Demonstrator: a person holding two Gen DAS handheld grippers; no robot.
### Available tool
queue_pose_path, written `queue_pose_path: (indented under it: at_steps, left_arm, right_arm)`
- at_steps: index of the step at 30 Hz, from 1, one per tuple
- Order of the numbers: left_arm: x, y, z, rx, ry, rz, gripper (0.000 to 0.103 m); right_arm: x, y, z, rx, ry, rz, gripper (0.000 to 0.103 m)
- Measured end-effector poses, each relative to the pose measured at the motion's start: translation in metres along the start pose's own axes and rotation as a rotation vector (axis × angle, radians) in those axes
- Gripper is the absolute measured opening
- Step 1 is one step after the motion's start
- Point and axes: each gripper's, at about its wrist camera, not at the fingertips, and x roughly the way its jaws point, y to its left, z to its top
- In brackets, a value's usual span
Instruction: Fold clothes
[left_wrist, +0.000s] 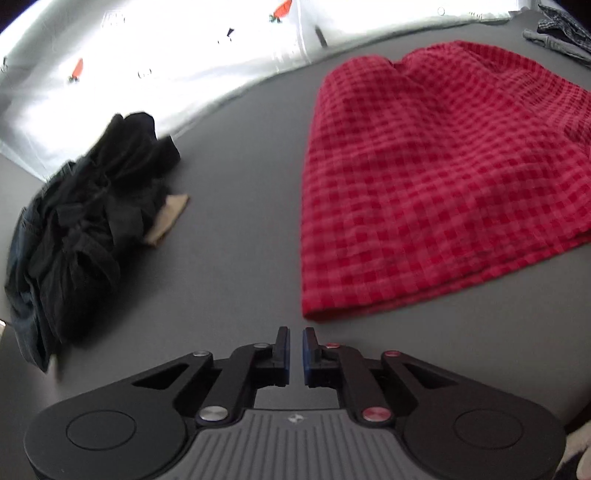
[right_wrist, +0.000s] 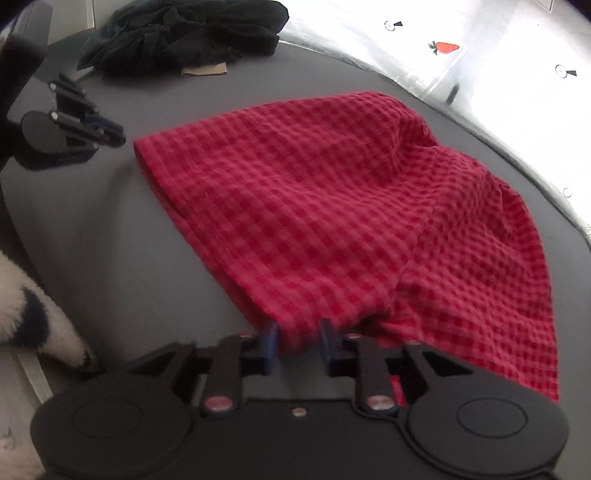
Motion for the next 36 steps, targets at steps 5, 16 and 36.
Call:
queue_pose_path:
  at_steps: [5,16,36]
  left_arm:
    - [-0.020,0.024,0.010,-0.203,-0.037,-0.019,0.054]
    - [0.005,0.045,0.130,-0.447,-0.192,-0.076,0.056]
    - [0.219,0.007,0.329,-0.216,0.010,-0.496,0.066]
  right_arm:
    - [-0.021,-0.055,0.007,0.230,-0.070,-0.009,0.070]
    - [-0.005,-0.163,0.046,0.432,-0.189,-0.184,0.076]
    - [0.208,-0.363,0.145,0.557,-0.062,-0.054,0.058]
